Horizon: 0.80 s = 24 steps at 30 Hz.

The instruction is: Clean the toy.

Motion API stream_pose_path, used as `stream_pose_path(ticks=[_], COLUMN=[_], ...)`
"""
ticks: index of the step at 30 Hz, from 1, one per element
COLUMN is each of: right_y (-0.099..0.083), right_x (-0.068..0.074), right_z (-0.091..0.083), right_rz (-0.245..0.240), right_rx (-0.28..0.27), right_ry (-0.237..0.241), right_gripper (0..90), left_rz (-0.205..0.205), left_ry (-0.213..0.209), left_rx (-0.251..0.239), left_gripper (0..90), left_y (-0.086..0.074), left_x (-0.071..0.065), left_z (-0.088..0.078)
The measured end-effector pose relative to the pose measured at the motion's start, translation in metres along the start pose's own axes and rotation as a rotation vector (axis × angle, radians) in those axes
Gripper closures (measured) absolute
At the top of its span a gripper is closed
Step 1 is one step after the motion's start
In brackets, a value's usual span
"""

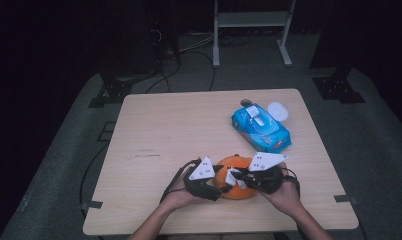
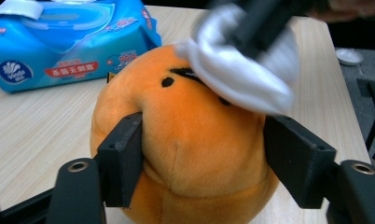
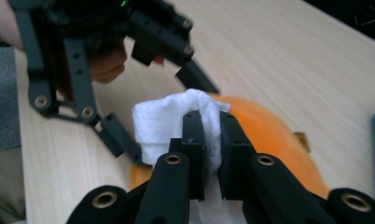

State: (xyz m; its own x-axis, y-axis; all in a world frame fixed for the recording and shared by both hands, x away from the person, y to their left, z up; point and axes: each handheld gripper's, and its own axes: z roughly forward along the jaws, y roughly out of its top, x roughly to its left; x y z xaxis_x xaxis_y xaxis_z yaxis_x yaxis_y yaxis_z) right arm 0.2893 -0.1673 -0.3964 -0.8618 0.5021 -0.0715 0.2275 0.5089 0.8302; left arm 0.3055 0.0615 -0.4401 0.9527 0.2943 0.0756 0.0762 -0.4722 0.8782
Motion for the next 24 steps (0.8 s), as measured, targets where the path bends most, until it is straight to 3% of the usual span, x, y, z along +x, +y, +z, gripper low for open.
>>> stream_pose_path(ticks=[4, 6, 9, 10, 13, 16, 21, 23, 24], right_y=[-0.006, -0.014, -0.023, -0.024, -0.023, -0.018, -0.002, 0.002, 0.002], right_x=[-0.016, -0.024, -0.026, -0.025, -0.020, -0.013, 0.003, 0.005, 0.002], right_z=[-0.008, -0.010, -0.010, -0.011, -0.012, -0.012, -0.007, -0.007, -0.009], right_rz=[0.035, 0.063, 0.073, 0.071, 0.047, 0.022, -0.026, -0.054, -0.045], right_rx=[0.002, 0.016, 0.038, 0.040, 0.050, 0.053, 0.027, 0.032, 0.025], right_ry=[-0.049, -0.056, -0.048, -0.045, -0.055, -0.067, -0.017, -0.024, -0.030], right_gripper=[82.0, 82.0, 82.1, 82.1, 82.1, 82.2, 82.1, 82.1, 82.1], left_rz=[0.002, -0.018, -0.080, -0.099, -0.149, -0.101, 0.044, 0.063, 0.068], left_ry=[-0.007, -0.004, 0.026, 0.035, 0.019, 0.013, 0.009, 0.008, 0.006], left_rx=[-0.005, -0.009, -0.022, -0.005, 0.004, 0.012, 0.024, 0.026, 0.025], left_gripper=[33.0, 27.4, 13.8, 10.1, 15.3, 23.8, 28.7, 30.4, 31.2], left_y=[-0.002, -0.001, 0.002, 0.003, -0.001, 0.001, 0.004, 0.004, 0.003], left_x=[0.000, 0.003, 0.006, 0.007, 0.008, 0.004, -0.007, -0.008, -0.008], left_z=[-0.001, -0.002, -0.002, 0.000, 0.004, 0.003, 0.003, 0.002, 0.001])
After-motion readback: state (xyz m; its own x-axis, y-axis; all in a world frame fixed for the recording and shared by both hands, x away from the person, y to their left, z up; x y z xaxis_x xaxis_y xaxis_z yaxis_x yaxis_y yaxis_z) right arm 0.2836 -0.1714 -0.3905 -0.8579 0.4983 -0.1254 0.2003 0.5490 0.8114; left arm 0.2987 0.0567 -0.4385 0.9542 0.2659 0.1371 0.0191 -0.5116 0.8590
